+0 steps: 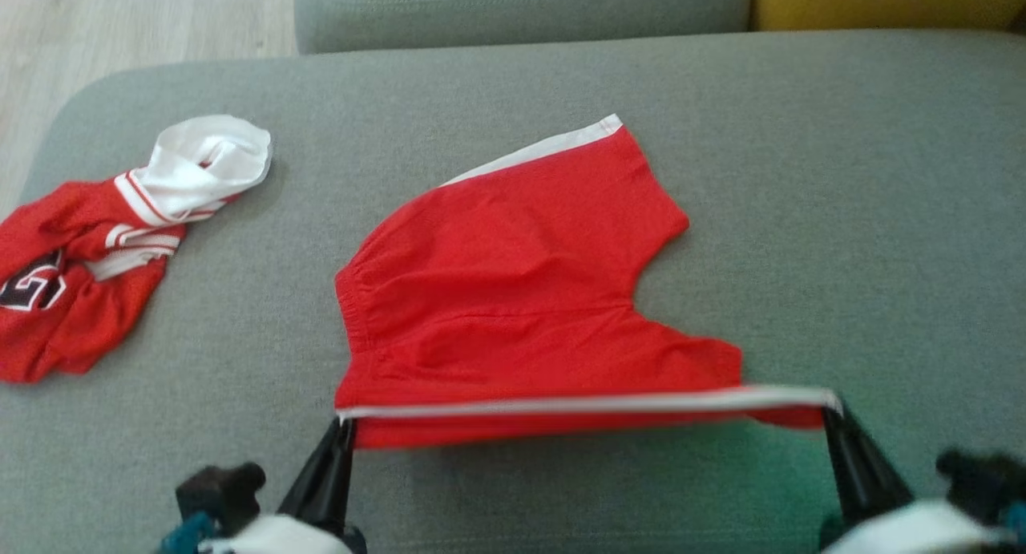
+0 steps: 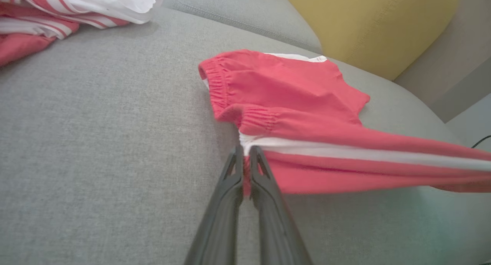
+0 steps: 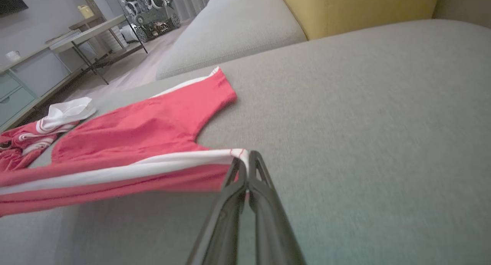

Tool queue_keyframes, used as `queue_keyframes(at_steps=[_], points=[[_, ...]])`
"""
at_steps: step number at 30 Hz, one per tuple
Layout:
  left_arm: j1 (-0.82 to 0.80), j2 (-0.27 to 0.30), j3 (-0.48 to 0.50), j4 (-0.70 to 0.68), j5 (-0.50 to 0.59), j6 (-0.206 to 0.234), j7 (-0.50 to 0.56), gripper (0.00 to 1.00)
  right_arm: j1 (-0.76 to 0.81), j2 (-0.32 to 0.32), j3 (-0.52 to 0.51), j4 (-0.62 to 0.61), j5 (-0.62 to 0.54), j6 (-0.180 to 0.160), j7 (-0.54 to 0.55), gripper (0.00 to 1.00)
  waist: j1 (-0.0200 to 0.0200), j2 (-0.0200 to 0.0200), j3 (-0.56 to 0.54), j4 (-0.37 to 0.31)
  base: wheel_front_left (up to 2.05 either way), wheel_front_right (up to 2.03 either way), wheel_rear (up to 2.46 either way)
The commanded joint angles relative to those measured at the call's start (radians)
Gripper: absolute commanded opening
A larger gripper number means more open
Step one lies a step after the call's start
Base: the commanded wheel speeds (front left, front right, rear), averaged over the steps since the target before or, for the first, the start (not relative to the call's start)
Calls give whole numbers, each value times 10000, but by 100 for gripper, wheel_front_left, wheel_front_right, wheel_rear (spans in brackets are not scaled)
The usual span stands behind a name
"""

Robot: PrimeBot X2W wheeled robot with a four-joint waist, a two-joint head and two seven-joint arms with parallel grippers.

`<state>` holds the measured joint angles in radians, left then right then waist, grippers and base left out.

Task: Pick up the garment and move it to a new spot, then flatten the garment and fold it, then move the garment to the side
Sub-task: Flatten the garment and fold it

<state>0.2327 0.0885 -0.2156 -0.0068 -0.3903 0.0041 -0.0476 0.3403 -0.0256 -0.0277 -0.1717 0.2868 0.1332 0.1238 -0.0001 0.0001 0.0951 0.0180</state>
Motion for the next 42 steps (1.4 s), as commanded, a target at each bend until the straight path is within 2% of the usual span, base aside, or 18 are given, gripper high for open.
queue_keyframes(at_steps=[1, 5, 10, 11, 13, 20, 28, 34, 35, 36, 37, 42], points=[[-718, 310, 715, -350, -121, 205, -13, 0, -958, -247, -277, -247, -64, -25, -41, 0, 1, -1, 201, 65, 0, 0, 0], [-1431, 399, 694, -368, -176, 80, 196, 0, -2250, -283, -203, 193, -376, -25, 62, 0, 1, -1, 595, 192, 0, 0, 0], [-2911, 389, 671, -26, -537, -271, 497, 0, -4943, -898, 322, 1547, -417, -25, 196, 0, 1, -1, 1388, 524, 0, 0, 0], [-3596, 362, 627, 245, -675, -469, 531, 0, -6017, -1121, 525, 2236, -358, -25, 229, 0, 1, -1, 1755, 754, 0, 0, 0], [-4289, 333, 555, 596, -746, -623, 526, 0, -7042, -1337, 726, 2987, -292, -25, 208, 0, 1, -1, 2124, 1004, 0, 0, 0], [-6452, 92, 113, 2316, -1014, -1003, 471, 0, -10016, -1971, 1433, 5817, 16, -25, -176, 0, 1, -1, 3083, 1815, 0, 0, 0], [-7875, -207, -772, 4392, -1653, -1274, 353, 0, -11765, -2194, 2610, 8567, 244, -25, -652, 0, 1, -1, 3528, 2222, 0, 0, 0], [-8218, -267, -1304, 5262, -2029, -1330, 43, 0, -12358, -2135, 3221, 9902, 528, -25, -1265, 0, 1, -1, 3588, 2186, 0, 0, 0], [-8248, -268, -1383, 5360, -2067, -1334, -8, 14, -12421, -2119, 3311, 10050, 558, -25, -1411, 49, 1, -1, 3582, 2164, 0, 0, 0], [-8277, -257, -1446, 5447, -2090, -1336, -73, 53, -12470, -2105, 3389, 10154, 603, -25, -1625, 100, 1, -1, 3569, 2147, 0, 0, 0], [-8299, -232, -1489, 5526, -2088, -1338, -167, 100, -12494, -2099, 3474, 10260, 635, -25, -1823, 100, 1, -1, 3543, 2124, 0, 0, 0], [-8231, -109, -1516, 5802, -1914, -1286, -890, 100, -12458, -2080, 3973, 10483, 734, -25, -2746, 100, 1, -1, 3332, 1966, 0, 0, 0]])
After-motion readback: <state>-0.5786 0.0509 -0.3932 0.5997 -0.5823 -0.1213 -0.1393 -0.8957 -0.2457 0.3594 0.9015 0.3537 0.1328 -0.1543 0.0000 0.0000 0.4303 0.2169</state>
